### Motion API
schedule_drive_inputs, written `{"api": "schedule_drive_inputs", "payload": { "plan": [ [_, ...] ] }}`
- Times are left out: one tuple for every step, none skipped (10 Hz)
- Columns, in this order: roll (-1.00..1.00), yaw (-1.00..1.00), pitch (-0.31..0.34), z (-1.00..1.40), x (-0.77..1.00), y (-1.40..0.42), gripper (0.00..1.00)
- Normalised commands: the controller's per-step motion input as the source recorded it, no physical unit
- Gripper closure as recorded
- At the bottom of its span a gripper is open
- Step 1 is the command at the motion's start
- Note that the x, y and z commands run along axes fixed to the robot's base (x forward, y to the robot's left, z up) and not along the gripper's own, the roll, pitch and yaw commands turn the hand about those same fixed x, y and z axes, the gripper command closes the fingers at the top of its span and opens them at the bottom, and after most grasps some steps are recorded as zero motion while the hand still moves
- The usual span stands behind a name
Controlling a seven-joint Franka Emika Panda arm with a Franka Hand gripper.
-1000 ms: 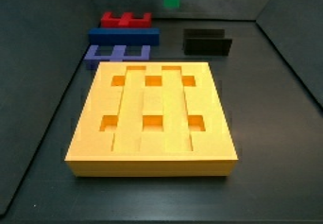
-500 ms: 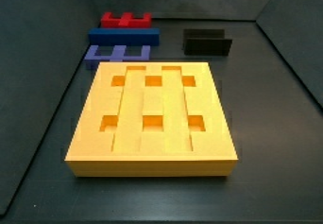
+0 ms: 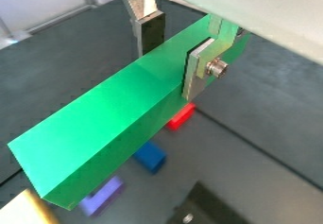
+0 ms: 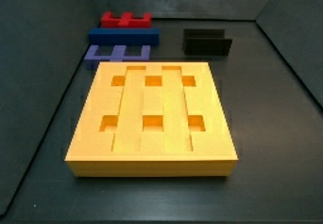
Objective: Pick up the green object. Move up. Move to above the board. Insert the green object.
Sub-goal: Move to above the board, then insert the green object.
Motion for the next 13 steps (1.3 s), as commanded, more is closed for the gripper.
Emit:
{"api": "schedule_drive_inputs", "payload": {
  "plan": [
    [0.04,0.06,0.034,0.14,-0.2,-1.4,1.0],
    [0.03,0.03,0.017,0.15,-0.2,-1.4,1.0],
    [0.02,0.02,0.013,0.15,-0.2,-1.4,1.0],
    [0.0,0.01,0.014,0.16,-0.2,-1.4,1.0],
    [0.0,0.01,0.018,0.16,-0.2,-1.4,1.0],
    [0.0,0.01,0.023,0.18,-0.19,-1.4,1.0],
    [0.0,0.01,0.034,0.19,-0.18,-1.4,1.0],
    [0.0,0.01,0.066,0.11,-0.06,-0.72,1.0],
    [0.0,0.01,0.094,0.07,-0.01,-0.39,1.0],
    [0.0,0.01,0.11,0.04,0.03,-0.2,1.0],
    [0.0,0.0,0.0,-0.02,0.0,0.0,1.0],
    [-0.07,-0.06,-0.076,-0.57,0.0,-0.17,1.0],
    [0.02,0.0,-0.027,-1.0,-0.15,-0.47,1.0]
  ]
}}
